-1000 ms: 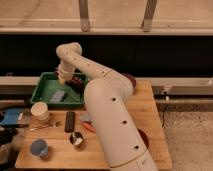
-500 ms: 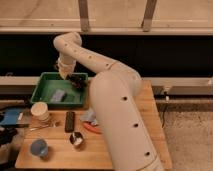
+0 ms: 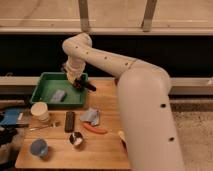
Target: Place brush in plastic cup
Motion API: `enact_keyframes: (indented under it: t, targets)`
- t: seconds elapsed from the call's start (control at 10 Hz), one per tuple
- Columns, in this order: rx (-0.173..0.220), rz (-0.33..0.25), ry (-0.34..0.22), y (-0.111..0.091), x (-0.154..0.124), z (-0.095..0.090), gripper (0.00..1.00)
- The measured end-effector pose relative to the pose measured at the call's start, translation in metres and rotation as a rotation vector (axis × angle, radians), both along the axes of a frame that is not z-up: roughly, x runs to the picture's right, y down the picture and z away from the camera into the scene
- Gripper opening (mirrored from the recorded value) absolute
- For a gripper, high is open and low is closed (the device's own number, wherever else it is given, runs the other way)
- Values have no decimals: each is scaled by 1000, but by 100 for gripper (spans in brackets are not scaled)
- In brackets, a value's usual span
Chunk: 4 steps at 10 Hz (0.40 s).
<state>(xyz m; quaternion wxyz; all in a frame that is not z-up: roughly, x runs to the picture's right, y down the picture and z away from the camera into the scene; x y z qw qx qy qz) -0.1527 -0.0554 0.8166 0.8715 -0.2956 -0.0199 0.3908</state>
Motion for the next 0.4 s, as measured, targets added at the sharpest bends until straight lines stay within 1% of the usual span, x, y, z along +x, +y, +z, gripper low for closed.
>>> enact_keyframes:
  t: [0.2,0.4]
  targets:
    - [-9,35,-14,21,19,-29,0]
    - [-28,51,-53,30,19,-42,0]
